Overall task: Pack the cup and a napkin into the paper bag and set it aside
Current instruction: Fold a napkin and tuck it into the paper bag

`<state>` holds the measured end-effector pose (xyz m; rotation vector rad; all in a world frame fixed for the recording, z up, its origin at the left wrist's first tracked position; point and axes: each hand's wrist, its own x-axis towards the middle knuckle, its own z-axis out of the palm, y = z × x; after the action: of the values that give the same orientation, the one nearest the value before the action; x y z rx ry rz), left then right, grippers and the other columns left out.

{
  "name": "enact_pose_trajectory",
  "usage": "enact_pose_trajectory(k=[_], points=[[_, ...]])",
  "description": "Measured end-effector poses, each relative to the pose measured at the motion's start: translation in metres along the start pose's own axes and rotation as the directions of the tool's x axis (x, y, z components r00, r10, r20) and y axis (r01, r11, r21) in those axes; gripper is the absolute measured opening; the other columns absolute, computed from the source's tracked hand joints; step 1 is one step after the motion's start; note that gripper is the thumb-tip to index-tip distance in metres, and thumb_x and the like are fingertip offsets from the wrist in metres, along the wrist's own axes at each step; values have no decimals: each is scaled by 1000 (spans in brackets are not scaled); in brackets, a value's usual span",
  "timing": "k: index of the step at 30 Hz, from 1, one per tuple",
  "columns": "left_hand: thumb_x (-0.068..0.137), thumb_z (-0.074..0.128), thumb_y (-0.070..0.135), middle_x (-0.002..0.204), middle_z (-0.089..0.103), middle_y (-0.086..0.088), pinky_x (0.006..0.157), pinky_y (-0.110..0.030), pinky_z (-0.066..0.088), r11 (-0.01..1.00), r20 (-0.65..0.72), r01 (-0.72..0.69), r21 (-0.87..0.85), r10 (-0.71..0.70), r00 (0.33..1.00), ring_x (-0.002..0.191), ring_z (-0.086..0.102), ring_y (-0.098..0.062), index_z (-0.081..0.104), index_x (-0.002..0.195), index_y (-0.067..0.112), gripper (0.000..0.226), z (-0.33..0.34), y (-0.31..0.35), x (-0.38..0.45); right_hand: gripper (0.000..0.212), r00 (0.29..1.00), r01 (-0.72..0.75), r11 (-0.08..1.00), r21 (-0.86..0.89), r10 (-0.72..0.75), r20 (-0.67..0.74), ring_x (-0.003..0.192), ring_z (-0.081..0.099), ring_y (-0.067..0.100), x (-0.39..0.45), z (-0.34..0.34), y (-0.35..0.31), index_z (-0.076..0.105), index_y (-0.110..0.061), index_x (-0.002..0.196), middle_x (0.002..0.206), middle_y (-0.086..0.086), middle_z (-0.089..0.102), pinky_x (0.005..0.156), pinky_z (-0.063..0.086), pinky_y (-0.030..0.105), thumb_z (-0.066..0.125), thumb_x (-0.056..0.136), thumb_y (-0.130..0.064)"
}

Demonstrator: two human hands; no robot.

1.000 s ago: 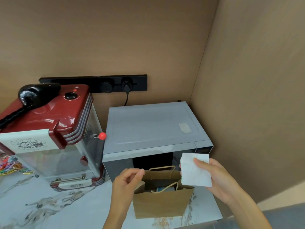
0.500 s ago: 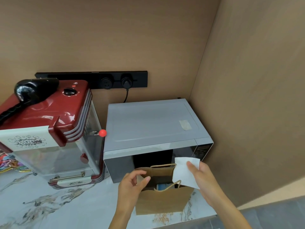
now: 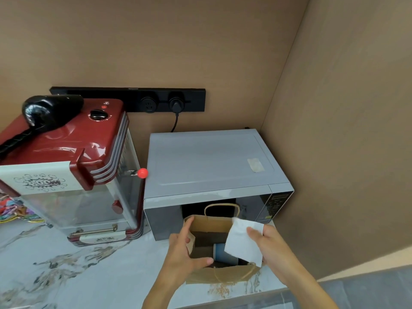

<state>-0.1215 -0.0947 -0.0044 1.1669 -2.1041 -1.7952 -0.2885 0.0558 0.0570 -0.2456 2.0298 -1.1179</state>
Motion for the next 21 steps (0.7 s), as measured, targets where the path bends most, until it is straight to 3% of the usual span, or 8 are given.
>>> enact_pose_trajectory(k=[3, 5, 8, 12, 14, 16, 18, 21], points=[[64, 94, 17, 126, 29, 3, 110, -34, 42, 1000, 42, 10, -29, -8, 999, 120, 38, -17, 14, 141, 60, 120, -1, -5, 0, 9, 995, -86, 996, 5, 86, 45, 98, 69, 22, -3, -1, 0, 57, -20, 109, 108, 7, 69, 71, 59, 36, 52, 105, -26], [62, 95, 16, 129, 26, 4, 111, -35, 40, 999, 70, 6, -48, -2, 998, 123, 33, -16, 12, 141, 60, 123, 0, -8, 0, 8, 990, -111, 990, -82, 117, 82, 92, 65, 14, -5, -1, -3, 55, -21, 105, 104, 1, 65, 65, 55, 28, 51, 105, -28], [59, 96, 19, 125, 27, 9, 103, -25, 42, 999, 89, -11, -53, 15, 996, 125, 34, -16, 8, 137, 66, 126, 1, -16, 3, 15, 983, -98, 975, -198, 126, 135, 95, 60, 9, 2, 7, -10, 53, -19, 116, 109, -3, 60, 67, 51, 23, 48, 106, -28], [42, 95, 36, 115, 26, 24, 103, -26, 38, 997, 81, -22, -80, 28, 996, 126, 35, -16, 8, 135, 71, 132, 4, -25, 5, 15, 962, -102, 970, -221, 152, 225, 105, 62, 19, 21, 35, -14, 52, -12, 119, 111, 3, 62, 93, 54, 35, 47, 106, -19], [39, 92, 40, 118, 27, 23, 101, -20, 37, 995, 81, -45, -93, 53, 995, 125, 37, -12, 9, 135, 74, 132, 4, -28, 4, 25, 950, -96, 969, -228, 158, 271, 104, 60, 16, 34, 53, -10, 52, -10, 129, 111, 3, 61, 93, 53, 32, 47, 104, -15], [41, 92, 38, 118, 29, 19, 87, -7, 43, 993, 81, -62, -99, 70, 994, 120, 39, -2, 8, 131, 79, 130, 3, -29, 2, 31, 912, -154, 969, -192, 214, 349, 113, 60, 21, 46, 70, -3, 53, -9, 134, 121, 8, 63, 100, 52, 39, 49, 102, -10], [43, 93, 39, 118, 31, 15, 74, -5, 49, 992, 82, -67, -107, 76, 994, 113, 43, -2, 8, 128, 80, 128, 1, -27, 1, 33, 844, -279, 953, -120, 303, 443, 123, 61, 32, 59, 84, 6, 56, -10, 133, 132, 16, 64, 108, 49, 50, 49, 101, -4], [46, 94, 37, 119, 30, 16, 74, -3, 49, 989, 96, -76, -130, 89, 991, 115, 41, 0, 7, 133, 76, 130, 0, -26, -1, 31, 799, -367, 920, -135, 386, 461, 123, 62, 36, 71, 95, 14, 58, -10, 133, 132, 21, 65, 108, 48, 54, 50, 104, -12]])
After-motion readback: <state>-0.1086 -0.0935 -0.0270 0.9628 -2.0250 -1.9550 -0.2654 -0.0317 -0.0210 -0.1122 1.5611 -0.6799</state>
